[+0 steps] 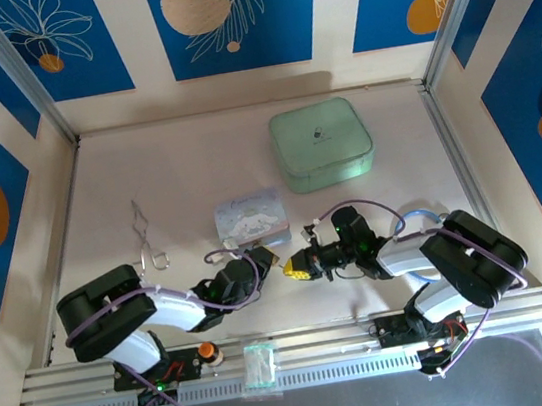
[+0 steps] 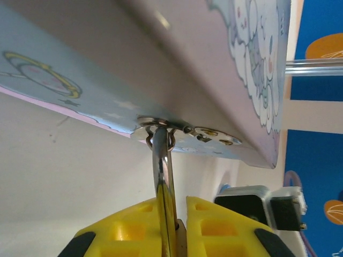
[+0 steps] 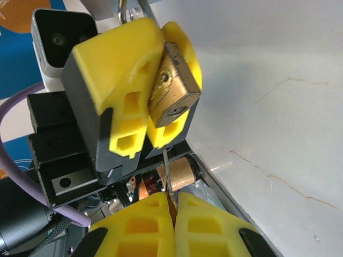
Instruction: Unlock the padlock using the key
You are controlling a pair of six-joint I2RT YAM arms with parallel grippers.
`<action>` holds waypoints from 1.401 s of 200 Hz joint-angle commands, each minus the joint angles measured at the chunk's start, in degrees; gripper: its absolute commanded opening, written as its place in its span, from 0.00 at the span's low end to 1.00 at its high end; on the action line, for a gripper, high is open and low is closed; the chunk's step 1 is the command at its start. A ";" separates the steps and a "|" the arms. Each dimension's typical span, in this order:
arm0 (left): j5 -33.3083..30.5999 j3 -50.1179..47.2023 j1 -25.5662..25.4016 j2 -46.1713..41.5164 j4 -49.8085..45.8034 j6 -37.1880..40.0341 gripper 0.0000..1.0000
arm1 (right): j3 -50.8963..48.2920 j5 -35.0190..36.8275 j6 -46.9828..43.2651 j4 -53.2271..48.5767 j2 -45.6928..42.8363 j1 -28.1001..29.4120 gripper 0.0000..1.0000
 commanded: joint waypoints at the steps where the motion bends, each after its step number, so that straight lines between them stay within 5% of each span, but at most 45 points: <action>1: 0.09 -0.18 0.30 1.46 10.04 -3.31 0.00 | -0.12 -2.11 0.98 3.61 1.29 -0.87 0.00; 146: 2.20 1.07 -0.93 2.42 13.39 -3.66 0.00 | 2.14 -2.97 0.61 7.23 5.83 -3.79 0.00; 239: 6.18 2.32 -2.50 2.97 16.41 -3.73 0.00 | 2.91 -5.52 7.52 22.22 15.29 -5.80 0.00; 280: 6.37 2.74 -4.08 3.29 15.27 -4.32 0.00 | 5.25 -4.47 2.99 13.90 12.79 -5.39 0.00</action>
